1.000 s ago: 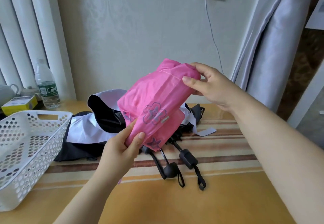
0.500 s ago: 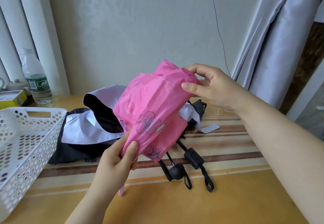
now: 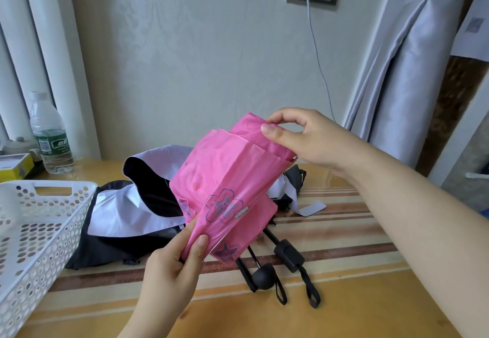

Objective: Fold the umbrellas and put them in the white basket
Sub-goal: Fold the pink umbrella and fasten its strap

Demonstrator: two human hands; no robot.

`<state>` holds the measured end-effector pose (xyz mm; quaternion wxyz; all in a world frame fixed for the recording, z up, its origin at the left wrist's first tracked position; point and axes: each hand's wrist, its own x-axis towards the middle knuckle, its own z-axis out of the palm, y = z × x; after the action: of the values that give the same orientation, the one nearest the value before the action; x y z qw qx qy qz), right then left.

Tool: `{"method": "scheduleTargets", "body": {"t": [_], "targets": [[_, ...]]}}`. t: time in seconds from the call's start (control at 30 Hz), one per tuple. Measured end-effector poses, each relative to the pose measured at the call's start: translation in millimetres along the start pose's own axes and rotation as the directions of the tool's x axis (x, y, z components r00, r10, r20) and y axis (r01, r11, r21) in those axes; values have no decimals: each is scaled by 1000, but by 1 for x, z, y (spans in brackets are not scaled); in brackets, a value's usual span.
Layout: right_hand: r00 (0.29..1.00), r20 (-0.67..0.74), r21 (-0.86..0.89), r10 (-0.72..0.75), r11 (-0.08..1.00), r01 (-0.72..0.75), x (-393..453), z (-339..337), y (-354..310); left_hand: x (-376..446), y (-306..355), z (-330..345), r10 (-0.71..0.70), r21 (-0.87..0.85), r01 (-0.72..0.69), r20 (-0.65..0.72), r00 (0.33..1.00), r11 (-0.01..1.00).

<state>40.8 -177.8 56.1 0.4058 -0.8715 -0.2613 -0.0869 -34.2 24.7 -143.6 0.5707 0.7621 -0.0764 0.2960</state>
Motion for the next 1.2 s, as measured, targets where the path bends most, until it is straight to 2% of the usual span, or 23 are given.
{"method": "scheduleTargets", "body": {"t": [0.07,0.17,0.3,0.4,0.53,0.73,0.8,0.93,1.03,1.2], "targets": [[1000,28,13,9,1000,-10,1,-3,-3,0,4,0,-3,-24,3,-21,1000,1000],[986,149,7,-73,997,73,0,-11,-5,0,10,0,-26,-91,26,2,1000,996],[978,189,-119,-84,987,108,3,-15,-4,0,22,-2,-55,-148,64,65,996,987],[985,162,-157,-65,983,91,5,-13,-7,-1,22,-1,-80,-183,90,63,995,979],[980,158,75,-122,991,111,1,-13,-6,-1,24,-2,-88,-235,102,68,994,967],[987,81,92,-140,987,132,0,-11,-8,-1,19,0,-39,-180,44,31,999,983],[986,65,27,-157,988,155,0,-9,-9,0,14,-1,-20,-142,21,15,1000,990],[980,154,-29,-130,990,136,0,-8,-13,1,6,-3,-42,-151,42,5,999,988],[968,124,-106,-219,967,232,0,-9,-14,0,6,-2,-30,-155,31,5,1000,987],[968,112,-157,-226,957,242,2,-8,-15,0,10,-3,-42,-177,40,-10,999,983]]}}
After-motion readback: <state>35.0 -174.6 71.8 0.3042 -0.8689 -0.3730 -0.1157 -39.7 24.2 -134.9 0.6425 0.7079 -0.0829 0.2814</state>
